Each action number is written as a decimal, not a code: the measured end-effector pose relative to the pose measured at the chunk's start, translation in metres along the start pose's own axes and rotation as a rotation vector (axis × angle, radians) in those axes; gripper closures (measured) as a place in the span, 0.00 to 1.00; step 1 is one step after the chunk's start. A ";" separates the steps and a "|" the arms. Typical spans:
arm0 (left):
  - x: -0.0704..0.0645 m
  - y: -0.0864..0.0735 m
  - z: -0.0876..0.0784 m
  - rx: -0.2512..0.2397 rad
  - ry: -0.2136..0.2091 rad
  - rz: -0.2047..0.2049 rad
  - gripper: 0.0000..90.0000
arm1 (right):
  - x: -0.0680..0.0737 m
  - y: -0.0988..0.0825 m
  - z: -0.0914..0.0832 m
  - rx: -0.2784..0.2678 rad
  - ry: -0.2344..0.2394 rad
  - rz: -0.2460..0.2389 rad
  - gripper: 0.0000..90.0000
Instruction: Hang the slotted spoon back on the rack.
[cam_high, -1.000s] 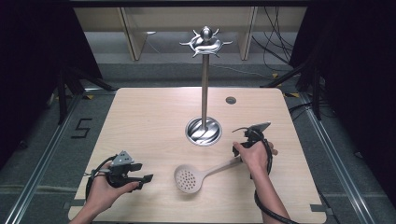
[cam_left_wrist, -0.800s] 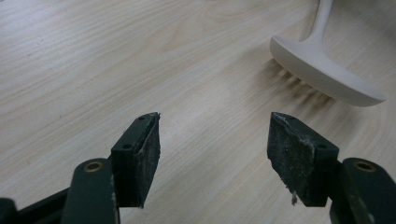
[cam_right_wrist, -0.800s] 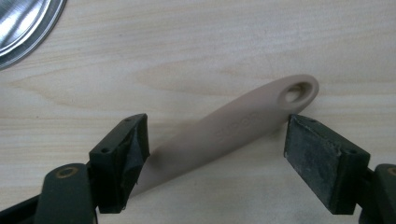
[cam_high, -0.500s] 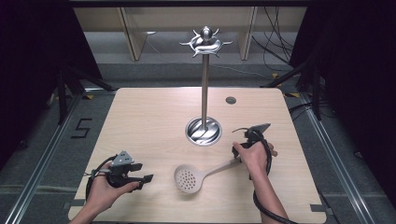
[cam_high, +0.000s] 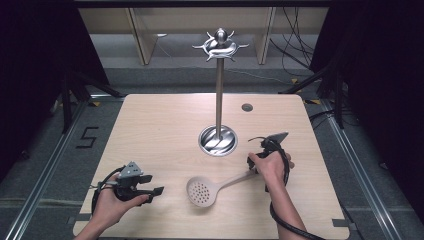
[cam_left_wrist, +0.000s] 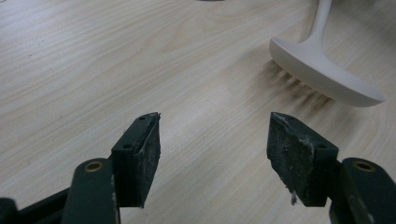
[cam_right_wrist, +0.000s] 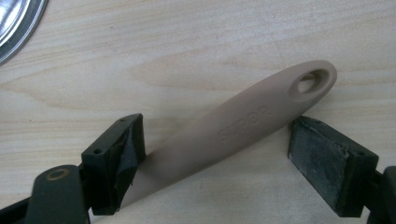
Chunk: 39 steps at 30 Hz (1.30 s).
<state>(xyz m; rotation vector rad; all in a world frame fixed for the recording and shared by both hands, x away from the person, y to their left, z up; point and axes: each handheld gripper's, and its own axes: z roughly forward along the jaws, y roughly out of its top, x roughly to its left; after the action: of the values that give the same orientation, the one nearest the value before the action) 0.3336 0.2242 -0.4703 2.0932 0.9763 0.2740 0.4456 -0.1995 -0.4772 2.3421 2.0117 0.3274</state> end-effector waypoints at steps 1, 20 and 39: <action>0.000 0.000 0.000 -0.001 -0.001 0.000 0.38 | 0.002 0.001 0.000 0.001 0.006 0.018 0.22; 0.001 -0.001 -0.001 -0.015 0.004 -0.013 0.39 | 0.003 0.009 -0.004 0.049 -0.016 -0.065 0.54; 0.003 0.000 -0.002 -0.008 0.015 0.014 0.39 | 0.001 0.008 -0.003 0.090 -0.038 -0.319 0.74</action>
<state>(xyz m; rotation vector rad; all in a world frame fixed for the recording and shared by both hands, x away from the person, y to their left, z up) 0.3340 0.2275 -0.4693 2.0941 0.9687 0.3010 0.4532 -0.1999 -0.4722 2.0058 2.3771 0.1800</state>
